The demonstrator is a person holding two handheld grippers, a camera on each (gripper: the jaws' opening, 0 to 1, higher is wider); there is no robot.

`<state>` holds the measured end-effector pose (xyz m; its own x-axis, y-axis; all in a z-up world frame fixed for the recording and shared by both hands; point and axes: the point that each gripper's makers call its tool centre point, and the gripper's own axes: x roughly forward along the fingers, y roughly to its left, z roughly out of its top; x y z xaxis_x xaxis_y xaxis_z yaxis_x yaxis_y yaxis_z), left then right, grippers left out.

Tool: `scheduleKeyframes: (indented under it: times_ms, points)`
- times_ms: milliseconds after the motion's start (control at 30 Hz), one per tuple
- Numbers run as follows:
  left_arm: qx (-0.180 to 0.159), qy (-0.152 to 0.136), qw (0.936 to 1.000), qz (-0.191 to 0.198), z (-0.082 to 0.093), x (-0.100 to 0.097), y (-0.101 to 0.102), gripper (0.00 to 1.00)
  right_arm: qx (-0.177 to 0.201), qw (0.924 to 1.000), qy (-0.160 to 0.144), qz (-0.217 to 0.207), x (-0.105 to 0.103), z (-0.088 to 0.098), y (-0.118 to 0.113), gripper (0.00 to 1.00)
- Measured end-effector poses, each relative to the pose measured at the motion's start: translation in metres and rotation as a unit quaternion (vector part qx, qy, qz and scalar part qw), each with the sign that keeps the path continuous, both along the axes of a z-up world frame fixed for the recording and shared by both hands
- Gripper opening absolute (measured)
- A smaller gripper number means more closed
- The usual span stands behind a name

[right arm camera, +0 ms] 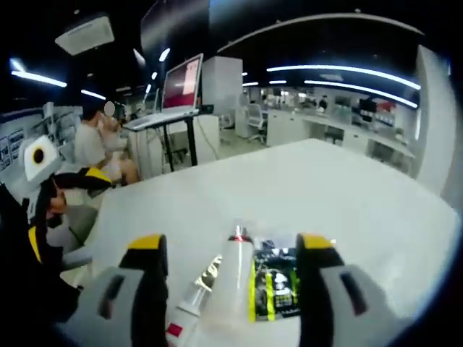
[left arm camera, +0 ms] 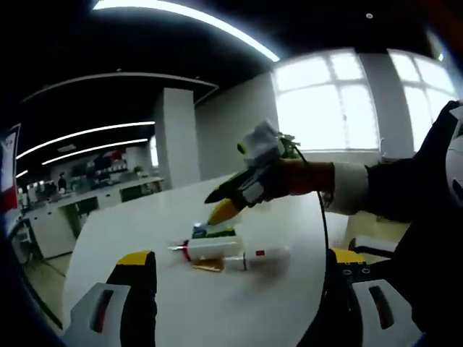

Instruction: Arrange the skincare products in the storage area until every visible bottle or jar stands upright without overlapping.

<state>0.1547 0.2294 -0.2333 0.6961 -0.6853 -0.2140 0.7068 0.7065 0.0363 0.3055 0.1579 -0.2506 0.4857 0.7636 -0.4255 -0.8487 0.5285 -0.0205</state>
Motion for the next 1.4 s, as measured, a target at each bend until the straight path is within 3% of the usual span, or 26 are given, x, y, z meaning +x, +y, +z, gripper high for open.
scheduleKeyframes:
  times_ms: [467,600,767,1200,1400]
  points:
    - [-0.007,0.002,1.0000,0.002,-0.002,0.001,0.013,0.99,-0.035,0.9992,0.017,0.008,0.009,-0.015,0.023,0.67]
    - [0.001,0.005,1.0000,-0.001,-0.002,-0.001,0.013,0.99,-0.037,0.9988,0.029,0.014,0.012,-0.020,0.028,0.59]
    - [0.003,0.008,0.9999,-0.009,-0.002,-0.002,0.011,0.99,-0.048,0.9981,0.034,0.017,0.015,-0.024,0.034,0.58]
    - [-0.002,0.008,1.0000,0.000,0.000,0.001,0.021,0.99,-0.070,0.9959,0.055,0.016,0.019,-0.038,0.043,0.49]
    - [-0.003,0.008,1.0000,0.003,0.001,0.001,0.024,0.99,-0.100,0.9931,0.061,0.008,0.026,-0.050,0.042,0.47]
